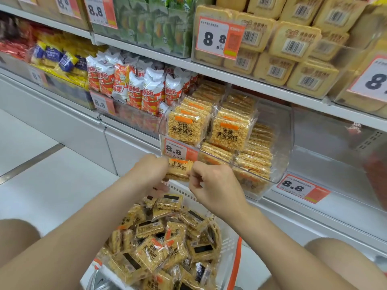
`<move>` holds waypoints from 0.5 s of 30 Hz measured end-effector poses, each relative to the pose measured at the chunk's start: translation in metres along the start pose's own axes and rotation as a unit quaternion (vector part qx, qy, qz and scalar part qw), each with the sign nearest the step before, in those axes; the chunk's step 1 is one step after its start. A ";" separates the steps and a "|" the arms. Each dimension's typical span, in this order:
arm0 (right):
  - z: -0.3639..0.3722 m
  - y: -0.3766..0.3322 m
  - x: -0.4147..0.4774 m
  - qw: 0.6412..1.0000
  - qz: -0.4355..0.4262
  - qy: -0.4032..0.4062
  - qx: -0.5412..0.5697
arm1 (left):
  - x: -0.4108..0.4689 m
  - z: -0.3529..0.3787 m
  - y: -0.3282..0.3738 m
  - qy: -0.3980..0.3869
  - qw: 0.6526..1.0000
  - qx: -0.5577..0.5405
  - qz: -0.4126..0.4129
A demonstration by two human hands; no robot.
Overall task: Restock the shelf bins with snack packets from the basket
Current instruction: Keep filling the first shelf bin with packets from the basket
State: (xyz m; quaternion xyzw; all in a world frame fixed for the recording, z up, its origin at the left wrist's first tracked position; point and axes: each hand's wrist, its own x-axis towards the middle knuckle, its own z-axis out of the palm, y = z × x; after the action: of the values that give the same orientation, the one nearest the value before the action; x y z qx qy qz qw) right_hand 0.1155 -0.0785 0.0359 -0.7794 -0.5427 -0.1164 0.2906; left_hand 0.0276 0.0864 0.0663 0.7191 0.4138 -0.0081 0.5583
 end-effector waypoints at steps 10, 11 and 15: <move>-0.024 -0.007 0.010 0.954 0.215 0.137 0.157 | -0.006 0.021 0.006 0.027 0.966 -0.254 0.042; -0.024 -0.005 0.009 0.946 0.243 0.131 0.170 | -0.004 0.024 0.005 0.032 0.964 -0.260 0.048; -0.020 -0.001 0.007 0.932 0.278 0.124 0.197 | 0.003 0.030 0.000 0.018 0.963 -0.260 0.063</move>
State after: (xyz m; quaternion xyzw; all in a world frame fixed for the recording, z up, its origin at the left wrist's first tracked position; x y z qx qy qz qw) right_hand 0.1196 -0.0842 0.0560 -0.8055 -0.2760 -0.0169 0.5242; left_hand 0.0429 0.0632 0.0535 0.5737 0.3652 0.1482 0.7180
